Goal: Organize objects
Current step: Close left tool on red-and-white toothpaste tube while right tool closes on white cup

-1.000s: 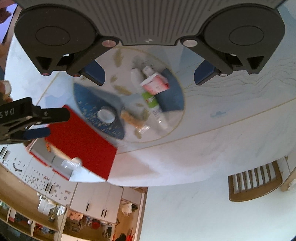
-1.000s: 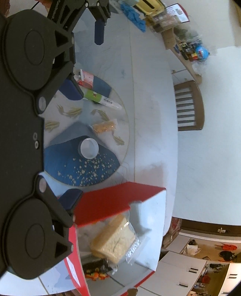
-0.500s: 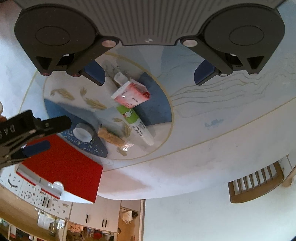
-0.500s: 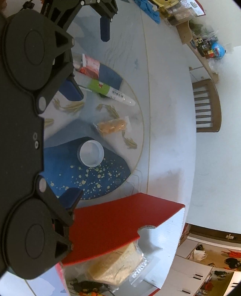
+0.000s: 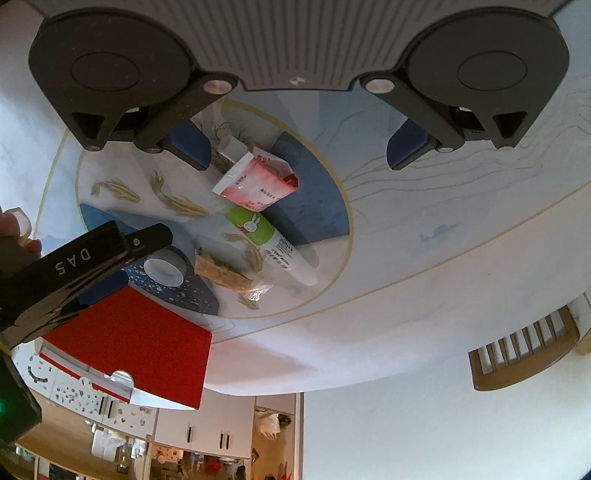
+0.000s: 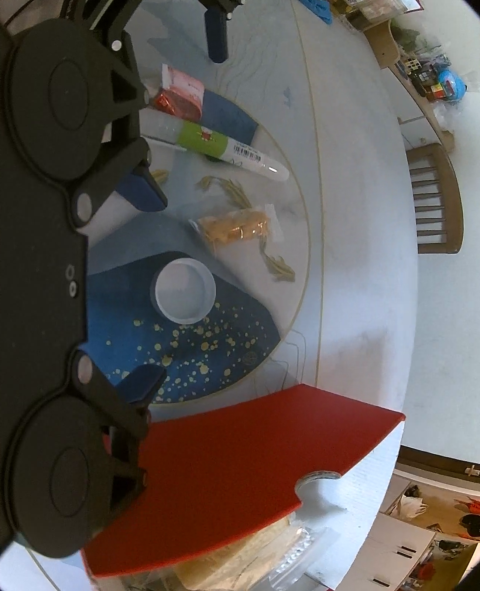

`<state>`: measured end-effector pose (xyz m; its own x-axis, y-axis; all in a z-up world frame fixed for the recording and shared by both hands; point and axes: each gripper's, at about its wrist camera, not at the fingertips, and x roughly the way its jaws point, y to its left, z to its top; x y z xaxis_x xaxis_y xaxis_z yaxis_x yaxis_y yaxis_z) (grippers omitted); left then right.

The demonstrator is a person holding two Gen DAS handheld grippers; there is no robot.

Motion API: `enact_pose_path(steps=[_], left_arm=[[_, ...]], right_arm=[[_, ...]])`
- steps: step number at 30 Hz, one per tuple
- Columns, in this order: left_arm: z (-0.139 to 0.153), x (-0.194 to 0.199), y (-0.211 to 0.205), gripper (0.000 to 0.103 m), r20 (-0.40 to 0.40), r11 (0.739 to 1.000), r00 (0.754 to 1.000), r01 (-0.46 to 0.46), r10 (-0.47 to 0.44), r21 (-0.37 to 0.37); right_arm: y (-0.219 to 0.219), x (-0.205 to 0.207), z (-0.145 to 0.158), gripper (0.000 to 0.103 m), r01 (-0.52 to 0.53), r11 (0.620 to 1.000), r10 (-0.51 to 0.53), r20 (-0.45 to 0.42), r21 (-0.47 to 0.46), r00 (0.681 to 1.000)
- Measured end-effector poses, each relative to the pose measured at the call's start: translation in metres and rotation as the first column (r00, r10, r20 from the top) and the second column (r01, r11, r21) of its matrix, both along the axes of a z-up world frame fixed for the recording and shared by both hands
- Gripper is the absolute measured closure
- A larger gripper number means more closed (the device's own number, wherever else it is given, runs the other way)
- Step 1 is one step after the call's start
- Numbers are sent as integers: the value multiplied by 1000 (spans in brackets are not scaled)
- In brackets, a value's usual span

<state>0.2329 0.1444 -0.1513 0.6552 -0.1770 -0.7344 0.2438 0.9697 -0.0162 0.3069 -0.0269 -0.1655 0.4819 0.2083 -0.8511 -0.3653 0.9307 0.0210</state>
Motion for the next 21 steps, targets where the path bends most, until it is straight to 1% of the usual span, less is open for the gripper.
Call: enact_pose_path(steps=[2,4,6,7,8,9,10,12,13,14,15,16,18,19,21], left_arm=[[-2,0,0,10,-3,1000,1000,12,-12,-3],[-3,-1,-2,11,5,1000,1000,21,-21,12],[-3,-1,-2,12,8,1000,1000,28,-28,5],[-3,-1,-3,21,13,999,999,32,-32,6],[-3,-2,-5,27,26,999,999,36,-37,18],[-2,-2,-7,36,32,999,999,43,-44,25],[-1,-2,-7,38,34,999,998,50,-50,22],[0,-3,-9,47,34,998,998,55,-56,23],[0,-3,-10,53,34,998,998,56,-56,25],[1,-3,-10,56,34,998,998,57,-57,24],[1,-4,-10,61,35,998,998,57,-58,23],[1,-4,-11,65,36,998,998,57,-58,27],[1,-4,-12,69,37,998,998,55,-56,29],[1,-4,-13,71,37,998,998,51,-53,30],[1,-3,-13,73,35,999,998,45,-46,29]], right_arm=[[0,2,-2,21,4,1000,-4,-7,0,1000],[-1,4,-4,22,6,1000,-6,-16,1,1000],[0,5,-5,22,6,1000,-6,-6,-5,1000],[0,5,-5,22,6,1000,-6,-3,-6,1000],[1,6,-6,23,6,1000,-6,-2,-4,1000],[1,7,-6,25,5,1000,-5,1,-5,1000],[1,8,-6,26,4,1000,-4,4,-5,1000],[2,9,-5,32,2,1000,-2,10,-2,1000],[3,9,-5,34,0,1000,0,13,-2,1000],[3,9,-4,39,-2,1000,2,16,-2,1000],[4,9,-4,43,-3,1000,3,20,-1,1000],[4,8,-3,44,-4,1000,4,24,-2,1000],[4,8,-2,51,-1,1000,1,30,-6,1000],[4,8,-1,53,3,1000,-3,33,-7,999],[5,7,-1,65,4,1000,-4,39,-7,999]])
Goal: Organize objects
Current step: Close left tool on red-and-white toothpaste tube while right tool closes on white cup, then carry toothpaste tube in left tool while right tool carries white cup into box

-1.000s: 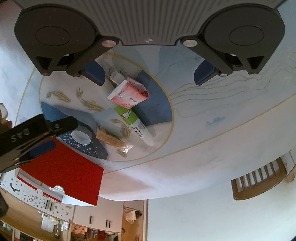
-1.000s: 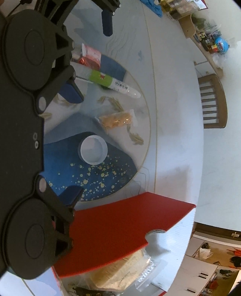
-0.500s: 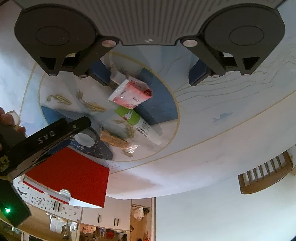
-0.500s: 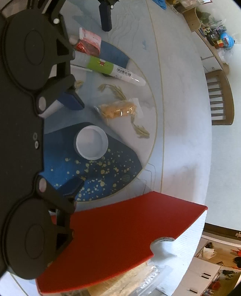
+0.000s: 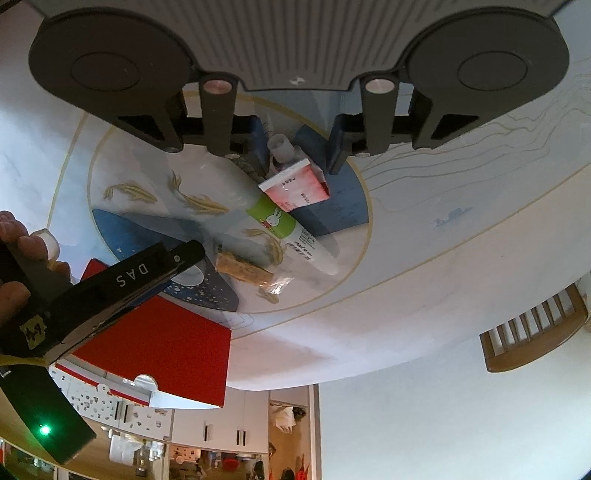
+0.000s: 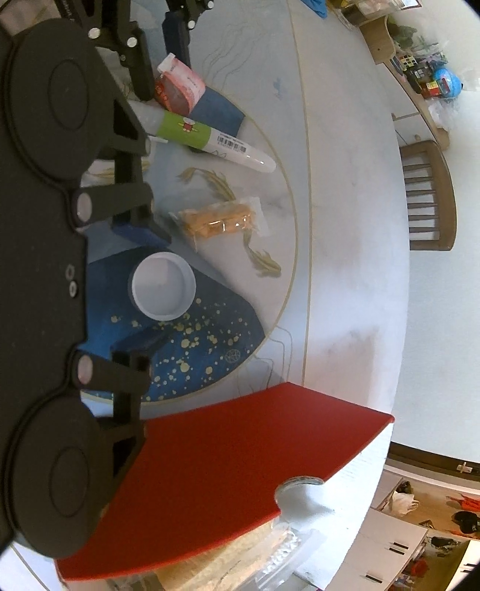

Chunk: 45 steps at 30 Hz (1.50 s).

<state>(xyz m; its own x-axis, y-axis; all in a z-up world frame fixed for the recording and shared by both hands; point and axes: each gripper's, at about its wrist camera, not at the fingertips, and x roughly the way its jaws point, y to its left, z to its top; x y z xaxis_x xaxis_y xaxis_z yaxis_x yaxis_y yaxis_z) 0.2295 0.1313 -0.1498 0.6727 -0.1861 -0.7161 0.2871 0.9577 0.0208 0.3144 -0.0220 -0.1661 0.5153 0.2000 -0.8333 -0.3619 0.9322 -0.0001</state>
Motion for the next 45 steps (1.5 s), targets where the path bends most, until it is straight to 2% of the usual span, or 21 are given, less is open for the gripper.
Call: enact_pose_path(steps=[3,11,16,23,30,38,45], left_arm=[[1,0,-1,83,-3,1000,1000,-6,6,1],[3,-3,2,83,-20,998,998,-65,65,-4],[10,-11,5,83,-17,996,996,-86,86,-33],[31,-25,5,83,-14,993,995,-101,100,-67],[63,-37,-8,83,9,994,998,-68,69,-82],[92,-38,-37,83,55,995,998,-17,22,-100],[111,-26,-70,83,57,991,998,-25,32,-132]], right_arm=[[1,-3,2,65,0,1000,0,8,-17,1000],[-4,-23,15,65,-1,1000,1,21,-7,1000],[-7,-44,31,65,-5,1000,4,33,13,999],[-18,-72,58,65,3,1000,-5,55,28,998],[-33,-90,88,65,15,1000,-17,86,20,996],[-62,-93,108,65,23,999,-27,102,41,994],[-100,-82,121,65,10,996,-21,128,84,992]])
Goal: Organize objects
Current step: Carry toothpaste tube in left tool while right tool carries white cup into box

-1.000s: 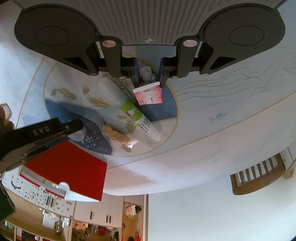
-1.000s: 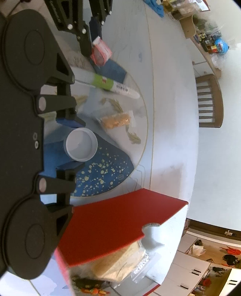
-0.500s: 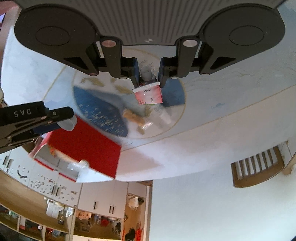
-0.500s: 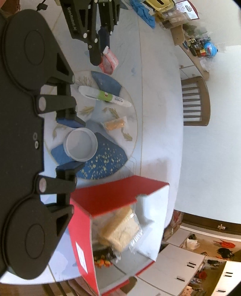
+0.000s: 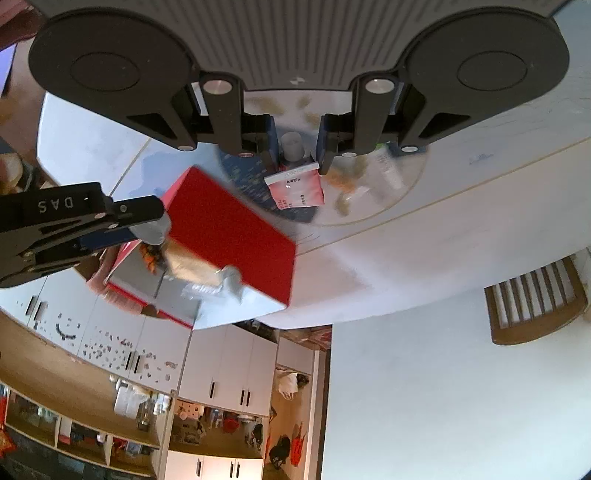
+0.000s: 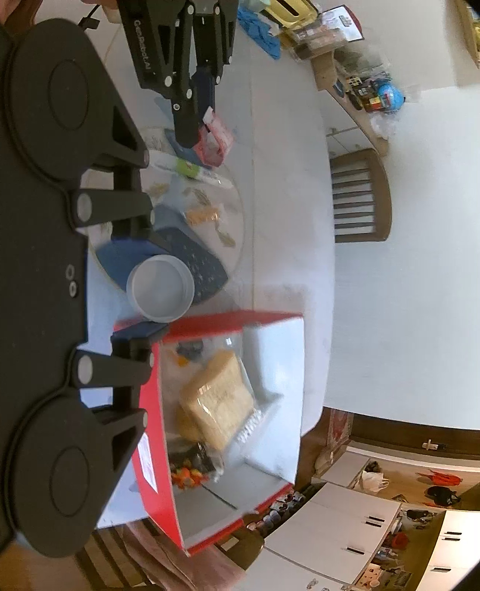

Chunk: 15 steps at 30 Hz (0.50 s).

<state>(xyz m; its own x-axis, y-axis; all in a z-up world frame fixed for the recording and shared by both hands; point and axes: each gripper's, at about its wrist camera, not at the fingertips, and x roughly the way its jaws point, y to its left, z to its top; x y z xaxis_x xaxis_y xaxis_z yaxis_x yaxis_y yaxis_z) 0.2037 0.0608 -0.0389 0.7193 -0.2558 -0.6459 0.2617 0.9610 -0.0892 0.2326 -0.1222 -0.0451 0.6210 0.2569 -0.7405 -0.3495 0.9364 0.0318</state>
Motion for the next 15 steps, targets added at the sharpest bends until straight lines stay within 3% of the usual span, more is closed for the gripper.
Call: enact_pose_path(steps=[15], left_arm=[[19,45,-100,83,3,999,1000,26,-26,19]], right_arm=[[-92,38,-4,65,-11,1000,11,8,16,1000]])
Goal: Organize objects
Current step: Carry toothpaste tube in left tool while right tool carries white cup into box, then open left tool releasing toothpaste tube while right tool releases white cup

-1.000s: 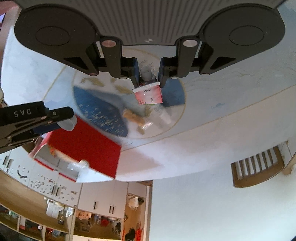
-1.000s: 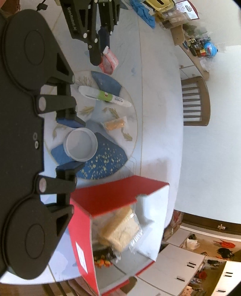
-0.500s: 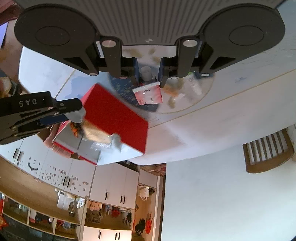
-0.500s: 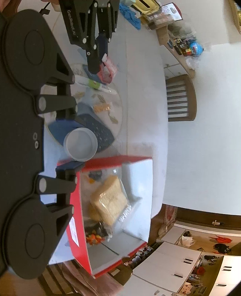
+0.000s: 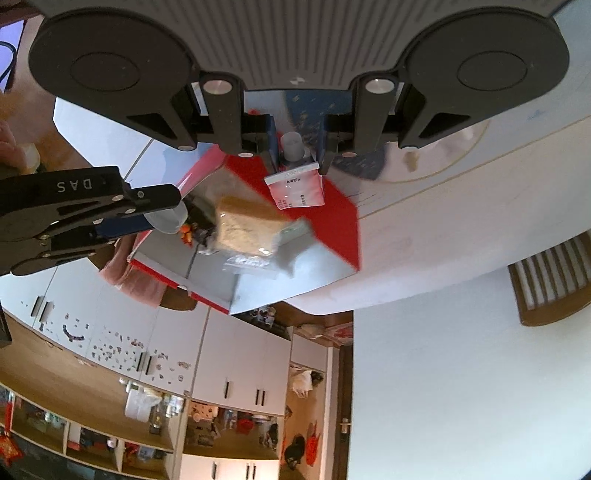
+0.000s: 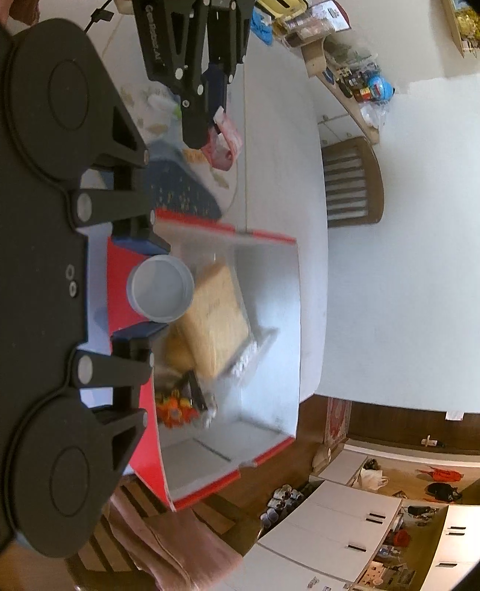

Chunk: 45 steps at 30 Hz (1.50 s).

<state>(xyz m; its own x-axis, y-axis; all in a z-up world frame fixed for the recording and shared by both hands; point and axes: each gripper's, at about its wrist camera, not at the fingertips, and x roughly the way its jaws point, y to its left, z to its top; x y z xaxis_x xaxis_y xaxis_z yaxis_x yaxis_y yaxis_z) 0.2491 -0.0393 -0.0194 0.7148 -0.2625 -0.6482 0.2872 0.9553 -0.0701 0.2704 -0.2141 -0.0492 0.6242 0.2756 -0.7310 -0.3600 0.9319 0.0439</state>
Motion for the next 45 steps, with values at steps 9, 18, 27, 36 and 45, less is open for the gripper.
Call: enact_pose_path(steps=[9,18,27,36,45], left_arm=[[2,35,-61,83,-18,999,998,53,-53,13],[-9,70,-109,83,-77,994,993,96,-93,43],[-26,110,-149,83,-141,985,981,145,-131,94],[-44,138,-170,83,-194,975,972,162,-131,151],[-62,155,-179,83,-259,974,957,172,-130,149]], right_arm=[[-49,39,-5,65,45,999,-45,2,-5,999],[-82,85,-11,65,86,996,-86,-13,25,996],[-86,132,-29,65,97,995,-95,-63,16,993],[-75,162,-59,65,82,995,-87,-115,-48,990],[-69,168,-78,65,67,995,-77,-154,-72,985]])
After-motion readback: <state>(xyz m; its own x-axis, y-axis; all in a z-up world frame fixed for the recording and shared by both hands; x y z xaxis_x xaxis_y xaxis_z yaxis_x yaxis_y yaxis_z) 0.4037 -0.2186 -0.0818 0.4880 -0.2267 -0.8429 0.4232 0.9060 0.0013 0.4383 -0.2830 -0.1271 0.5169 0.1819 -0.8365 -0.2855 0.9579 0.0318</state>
